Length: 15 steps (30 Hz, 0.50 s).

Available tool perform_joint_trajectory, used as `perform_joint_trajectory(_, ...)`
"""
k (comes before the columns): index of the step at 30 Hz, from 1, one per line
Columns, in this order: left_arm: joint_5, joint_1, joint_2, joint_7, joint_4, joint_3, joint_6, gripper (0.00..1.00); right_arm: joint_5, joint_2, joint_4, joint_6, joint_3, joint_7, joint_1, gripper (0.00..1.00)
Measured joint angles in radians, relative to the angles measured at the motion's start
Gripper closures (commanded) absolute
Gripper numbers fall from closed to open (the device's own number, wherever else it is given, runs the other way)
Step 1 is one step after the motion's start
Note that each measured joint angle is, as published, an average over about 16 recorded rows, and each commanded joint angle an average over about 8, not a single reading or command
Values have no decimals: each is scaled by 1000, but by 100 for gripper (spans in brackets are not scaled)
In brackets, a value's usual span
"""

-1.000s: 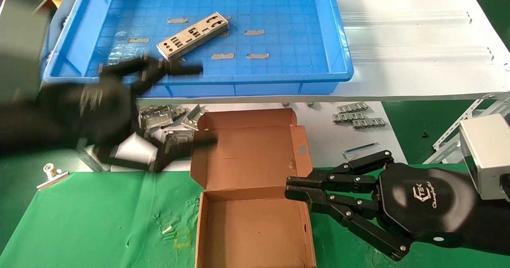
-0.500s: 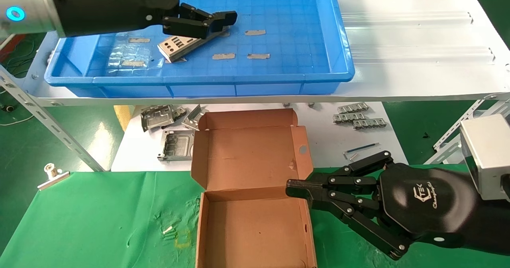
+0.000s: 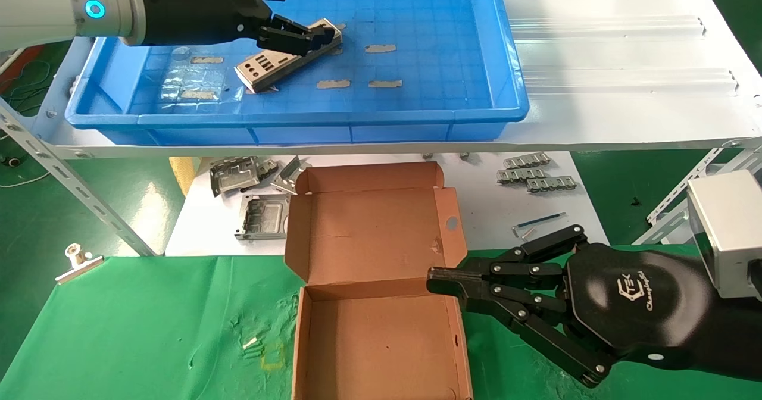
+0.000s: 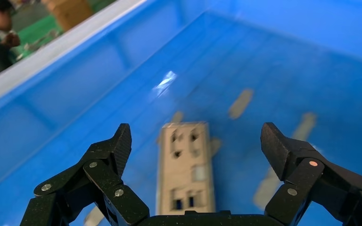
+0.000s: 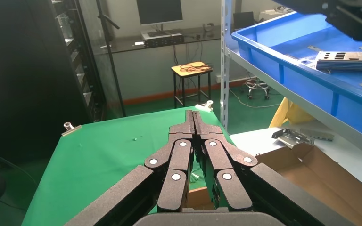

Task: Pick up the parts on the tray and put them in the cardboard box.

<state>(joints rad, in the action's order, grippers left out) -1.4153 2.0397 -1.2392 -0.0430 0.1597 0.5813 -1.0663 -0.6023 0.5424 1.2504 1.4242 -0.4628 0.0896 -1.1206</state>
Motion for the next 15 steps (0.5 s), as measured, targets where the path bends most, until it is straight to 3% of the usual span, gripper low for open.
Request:
perform_joint_trajectory(2, -6, 7, -11, 3, -31, 3, 23, 0, 0, 0, 0, 0, 0, 0, 0, 15)
perform_joint_trajectory(4, -9, 11, -20, 2, -56, 4, 41, 15, 0, 0, 0, 0, 0, 0, 0, 0)
perform_joint_trajectory(10, -11, 18, -32, -3, -106, 4, 67, 90, 0, 0, 0, 0, 0, 0, 0, 0)
perform_joint_trajectory(12, -11, 20, -33, -5, -116, 4, 66, 100, 0, 0, 0, 0, 0, 0, 0, 0)
perform_joint_trajectory(15, -11, 22, -33, -8, -128, 4, 60, 100, 0, 0, 0, 0, 0, 0, 0, 0)
